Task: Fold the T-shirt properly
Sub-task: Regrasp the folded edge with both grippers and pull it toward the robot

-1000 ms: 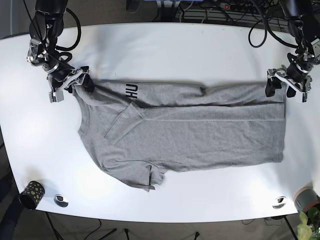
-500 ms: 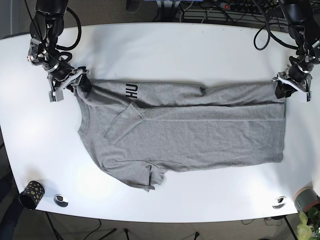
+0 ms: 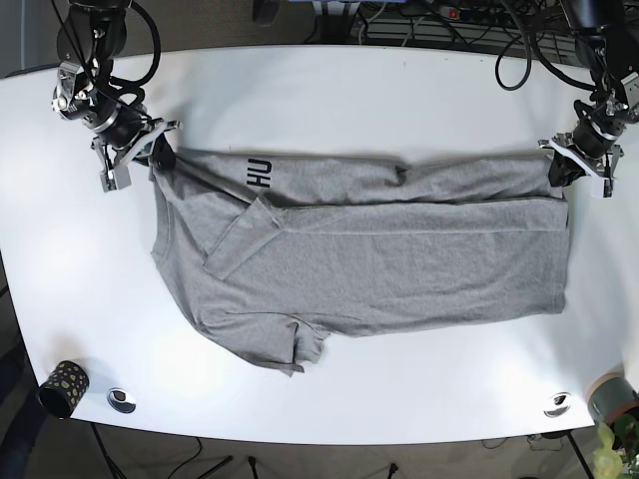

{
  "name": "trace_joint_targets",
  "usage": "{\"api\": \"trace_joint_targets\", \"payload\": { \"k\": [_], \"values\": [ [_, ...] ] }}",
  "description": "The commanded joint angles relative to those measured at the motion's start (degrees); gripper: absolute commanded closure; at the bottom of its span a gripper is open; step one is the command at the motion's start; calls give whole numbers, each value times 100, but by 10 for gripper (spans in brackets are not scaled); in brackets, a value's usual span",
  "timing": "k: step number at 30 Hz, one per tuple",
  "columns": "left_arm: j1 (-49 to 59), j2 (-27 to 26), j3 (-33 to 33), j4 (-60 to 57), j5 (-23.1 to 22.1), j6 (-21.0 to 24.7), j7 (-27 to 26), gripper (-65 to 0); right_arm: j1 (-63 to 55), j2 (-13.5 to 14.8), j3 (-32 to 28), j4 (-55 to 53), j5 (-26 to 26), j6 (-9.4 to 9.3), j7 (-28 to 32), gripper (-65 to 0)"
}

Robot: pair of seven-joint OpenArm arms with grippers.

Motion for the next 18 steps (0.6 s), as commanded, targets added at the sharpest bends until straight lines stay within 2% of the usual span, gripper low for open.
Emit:
{"api": "trace_joint_targets", "payload": {
  "k": [1, 4, 10, 18],
  "values": [
    [129, -258, -42, 235, -103, -32, -96, 0, -178, 103, 206, 372, 78, 13, 97, -35],
    [410, -337, -103, 375, -129, -41, -96, 0, -529, 103, 311, 565, 78, 22, 97, -35],
    [982, -337, -649, 665, -129, -76, -96, 0, -1127, 103, 505, 820, 104, 31, 97, -35],
    [1518, -354, -991, 797, -103, -656, 1, 0, -1910, 76, 531, 1392, 139, 31, 97, -35]
  ]
}}
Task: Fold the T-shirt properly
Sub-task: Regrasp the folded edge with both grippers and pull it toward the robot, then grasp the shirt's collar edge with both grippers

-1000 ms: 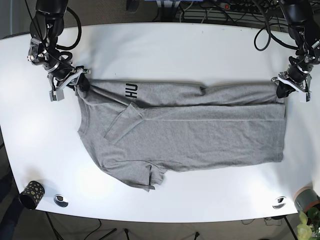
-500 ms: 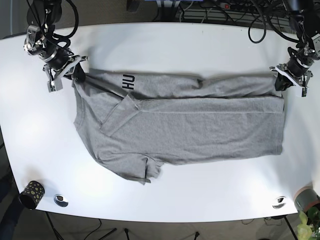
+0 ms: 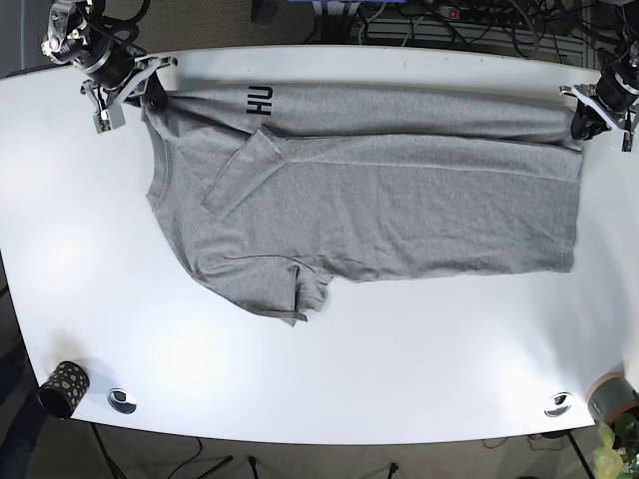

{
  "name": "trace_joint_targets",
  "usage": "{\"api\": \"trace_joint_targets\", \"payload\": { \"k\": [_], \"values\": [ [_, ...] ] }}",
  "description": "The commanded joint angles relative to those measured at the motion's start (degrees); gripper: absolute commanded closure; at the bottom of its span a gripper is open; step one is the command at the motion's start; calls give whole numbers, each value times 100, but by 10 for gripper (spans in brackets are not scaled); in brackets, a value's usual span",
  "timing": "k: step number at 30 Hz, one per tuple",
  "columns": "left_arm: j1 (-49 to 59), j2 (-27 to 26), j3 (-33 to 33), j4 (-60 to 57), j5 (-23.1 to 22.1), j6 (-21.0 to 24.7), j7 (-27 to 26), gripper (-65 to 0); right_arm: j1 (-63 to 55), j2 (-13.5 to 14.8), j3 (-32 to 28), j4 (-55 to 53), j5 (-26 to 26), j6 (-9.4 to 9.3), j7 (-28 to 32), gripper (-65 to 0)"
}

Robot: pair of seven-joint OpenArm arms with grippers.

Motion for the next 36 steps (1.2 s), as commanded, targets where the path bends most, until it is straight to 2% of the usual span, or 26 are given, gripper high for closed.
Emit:
{"api": "trace_joint_targets", "payload": {
  "k": [1, 3, 7, 9, 12, 14, 16, 18, 20, 27, 30, 33, 36],
  "values": [
    [56, -129, -102, 94, -59, -71, 111, 0, -179, 26, 61, 222, 54, 24, 97, -35],
    [91, -129, -181, 94, -59, -154, 296, 0, -285, -88, 61, 240, 1, 24, 97, -35],
    [100, -129, -330, 85, -50, -154, 498, 0, -408, -141, 70, 222, -8, 16, 97, -40],
    [135, -129, -330, 85, -50, -154, 533, -1, -408, -141, 70, 222, -8, -2, 97, -86],
    [153, -129, -322, 102, -59, -154, 533, -118, -408, -220, 70, 222, -8, -20, 106, -262],
    [144, -103, -322, 181, -59, -154, 533, -249, -408, -291, 158, 258, -8, -28, 124, -406],
    [144, -94, -295, 349, -59, -154, 542, -358, -399, -317, 351, 328, 10, -28, 124, -503],
    [144, -85, -286, 577, -59, -154, 621, -438, -399, -414, 501, 477, 1, -20, 124, -552],
    [135, -85, -304, 788, -59, -154, 700, -458, -399, -475, 641, 627, -8, 16, 115, -553],
    [-357, 3, -286, 1289, -76, -154, 709, -440, 129, -475, 756, 697, -8, 24, 97, -555],
    [-867, 99, -243, 1149, -50, -154, 709, -440, 515, -405, 738, 548, -16, 24, 97, -555],
    [-1421, 108, 74, 929, -41, -154, 709, -439, 937, -387, 729, 328, -8, 16, 88, -555],
    [-1975, 108, 399, 533, 240, -154, 709, -439, 1474, -361, 641, 3, -16, -2, -26, -555]
  ]
}}
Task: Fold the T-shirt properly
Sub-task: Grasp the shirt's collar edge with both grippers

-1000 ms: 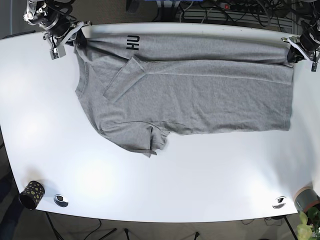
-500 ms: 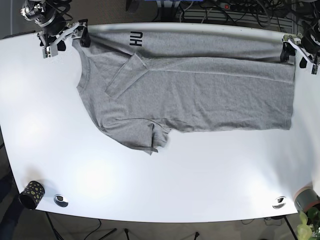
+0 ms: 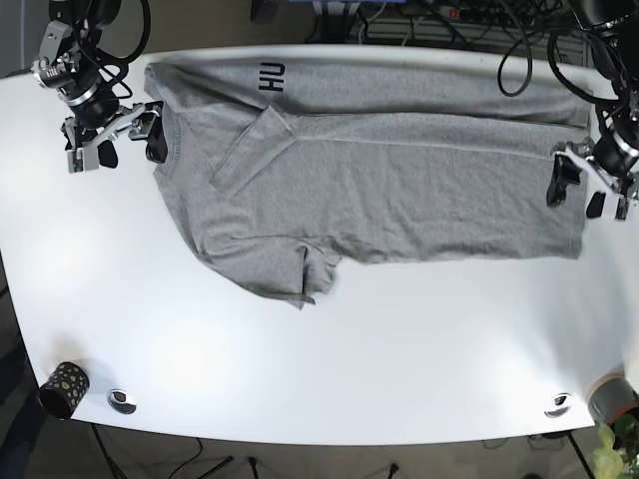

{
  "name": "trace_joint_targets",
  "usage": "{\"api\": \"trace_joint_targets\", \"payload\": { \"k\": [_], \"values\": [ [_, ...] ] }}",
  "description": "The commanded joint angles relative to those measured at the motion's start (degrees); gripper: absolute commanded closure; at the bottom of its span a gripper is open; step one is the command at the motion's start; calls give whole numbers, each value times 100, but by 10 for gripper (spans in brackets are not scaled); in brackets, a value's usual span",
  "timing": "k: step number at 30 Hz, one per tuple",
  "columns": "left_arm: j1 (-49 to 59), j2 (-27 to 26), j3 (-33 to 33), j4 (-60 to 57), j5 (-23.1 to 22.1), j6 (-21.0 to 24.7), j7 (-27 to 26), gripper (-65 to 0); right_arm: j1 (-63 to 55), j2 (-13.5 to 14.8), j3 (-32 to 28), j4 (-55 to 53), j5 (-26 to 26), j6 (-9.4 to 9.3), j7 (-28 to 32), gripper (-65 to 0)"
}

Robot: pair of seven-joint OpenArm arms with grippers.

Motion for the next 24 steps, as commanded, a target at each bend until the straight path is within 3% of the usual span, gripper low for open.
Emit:
{"api": "trace_joint_targets", "payload": {
  "k": [1, 5, 12, 18, 21, 24],
  "values": [
    [-336, -119, 56, -145, 210, -3, -126, -439, 329, 155, -60, -175, 95, 37, -35, -555],
    [-1119, 127, 276, -734, 914, -3, -135, -439, 971, 401, -403, -614, 95, 29, -184, -555],
    [-1998, 672, 83, -1332, 1942, -3, -153, -439, 2070, 700, -1019, -1608, 95, 20, -184, -555],
    [-2191, 751, 127, -1490, 2180, -3, -153, -439, 2905, 876, -1511, -2663, 86, 37, -123, -553],
    [-2244, 751, 259, -1613, 2180, 27, -153, -439, 3318, 894, -1863, -3225, -195, 64, 132, -553],
    [-2262, 734, 329, -1640, 2171, 476, -153, -443, 3617, 858, -2135, -3533, -582, 72, 369, -553]
  ]
}}
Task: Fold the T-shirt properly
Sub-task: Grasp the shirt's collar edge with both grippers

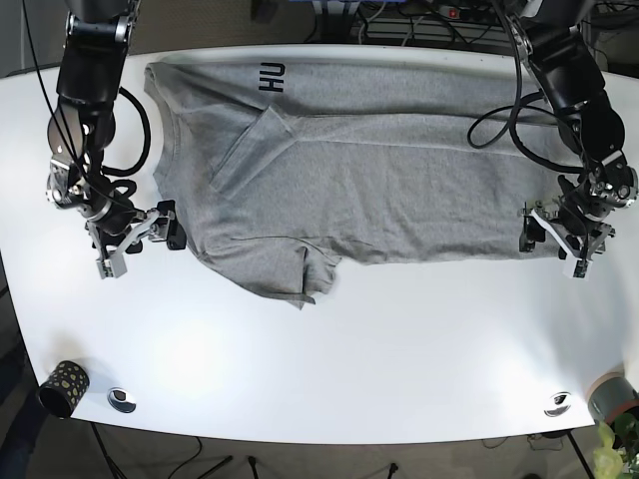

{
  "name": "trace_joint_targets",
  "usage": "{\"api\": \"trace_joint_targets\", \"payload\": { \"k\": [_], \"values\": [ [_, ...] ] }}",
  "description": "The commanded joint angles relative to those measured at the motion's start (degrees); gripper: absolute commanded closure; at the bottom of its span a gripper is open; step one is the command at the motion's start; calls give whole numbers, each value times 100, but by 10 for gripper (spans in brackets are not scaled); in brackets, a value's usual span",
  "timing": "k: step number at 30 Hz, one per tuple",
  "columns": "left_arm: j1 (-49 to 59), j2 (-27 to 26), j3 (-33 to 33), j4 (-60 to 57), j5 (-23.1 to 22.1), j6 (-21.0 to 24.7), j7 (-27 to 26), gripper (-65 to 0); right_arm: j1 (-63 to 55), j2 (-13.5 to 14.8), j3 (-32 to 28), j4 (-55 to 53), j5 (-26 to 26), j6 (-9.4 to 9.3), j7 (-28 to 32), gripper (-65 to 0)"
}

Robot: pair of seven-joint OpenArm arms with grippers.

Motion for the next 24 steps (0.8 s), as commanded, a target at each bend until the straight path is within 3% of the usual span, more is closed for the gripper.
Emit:
{"api": "trace_joint_targets", "payload": {
  "k": [1, 4, 10, 24],
  "values": [
    [-142, -121, -23, 81, -91, 267, -135, -444, 335, 65, -133, -223, -163, 51, 355, -553],
    [-142, -130, -5, 63, -91, 469, -135, -444, 581, -41, -230, -601, -356, 59, 548, -553],
    [-89, -253, -23, 63, -83, 513, -504, -442, 994, -190, -336, -1304, -743, 429, 750, -553],
    [52, -429, -313, 54, -91, 487, -548, -446, 854, -726, -362, -1366, -936, 552, 759, -553]
  ]
}}
